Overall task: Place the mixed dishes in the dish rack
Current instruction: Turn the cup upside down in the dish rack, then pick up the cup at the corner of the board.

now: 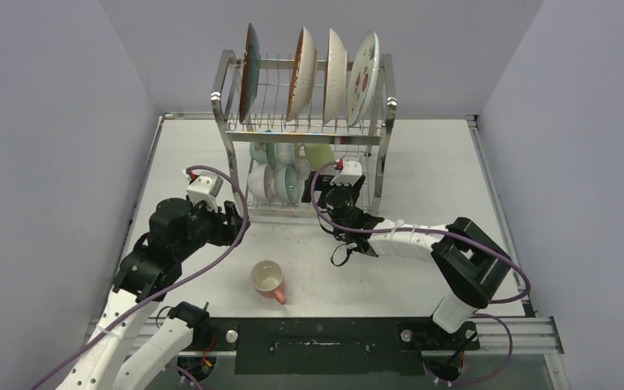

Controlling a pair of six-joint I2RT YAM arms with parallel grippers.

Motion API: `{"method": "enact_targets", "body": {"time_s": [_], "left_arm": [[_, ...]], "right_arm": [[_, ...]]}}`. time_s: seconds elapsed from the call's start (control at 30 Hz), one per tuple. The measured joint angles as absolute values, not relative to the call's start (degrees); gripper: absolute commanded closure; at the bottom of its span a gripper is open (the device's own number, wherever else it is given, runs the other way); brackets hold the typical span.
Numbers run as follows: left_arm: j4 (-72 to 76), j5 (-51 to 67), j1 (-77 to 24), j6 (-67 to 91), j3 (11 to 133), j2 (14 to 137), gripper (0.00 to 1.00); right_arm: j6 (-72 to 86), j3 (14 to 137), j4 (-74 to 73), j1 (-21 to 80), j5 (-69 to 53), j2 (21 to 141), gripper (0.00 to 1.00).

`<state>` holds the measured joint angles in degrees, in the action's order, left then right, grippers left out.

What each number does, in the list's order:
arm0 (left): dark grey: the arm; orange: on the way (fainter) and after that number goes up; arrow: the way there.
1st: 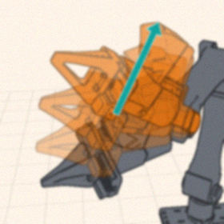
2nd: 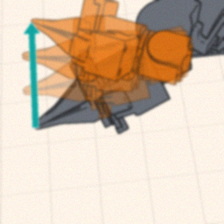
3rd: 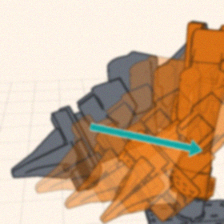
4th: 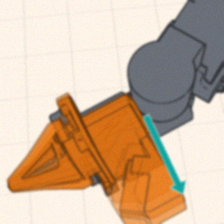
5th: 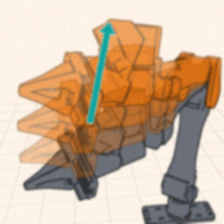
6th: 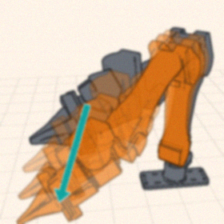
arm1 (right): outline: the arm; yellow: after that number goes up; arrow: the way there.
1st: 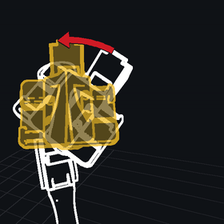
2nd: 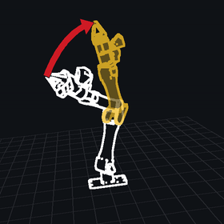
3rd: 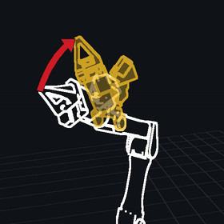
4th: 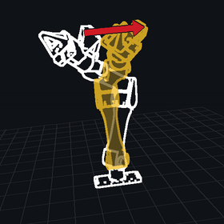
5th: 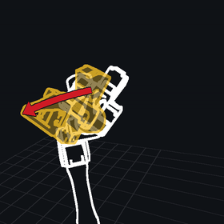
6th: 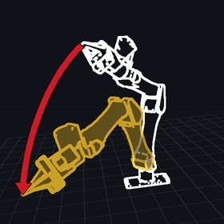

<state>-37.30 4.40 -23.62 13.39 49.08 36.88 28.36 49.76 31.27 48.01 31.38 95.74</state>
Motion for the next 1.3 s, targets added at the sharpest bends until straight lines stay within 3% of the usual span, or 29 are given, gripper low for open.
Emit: {"method": "enact_targets", "body": {"time_s": [0.47, 1.0, 1.3], "left_arm": [[-42.06, 4.14, -24.99, 24.01, 48.69, 40.18, 0.38], [-47.35, -8.95, -39.81, 34.22, 46.41, 53.08, 0.40], [-52.64, -14.11, -46.30, 41.58, 46.41, 53.23, 0.47]], "right_arm": [[28.29, 35.48, 23.88, 49.69, 24.60, 74.87, 0.00], [26.39, 27.66, 5.89, 50.33, 22.44, 43.13, 0.00], [26.22, 25.98, 1.43, 50.33, 23.94, 39.83, 0.00]]}}
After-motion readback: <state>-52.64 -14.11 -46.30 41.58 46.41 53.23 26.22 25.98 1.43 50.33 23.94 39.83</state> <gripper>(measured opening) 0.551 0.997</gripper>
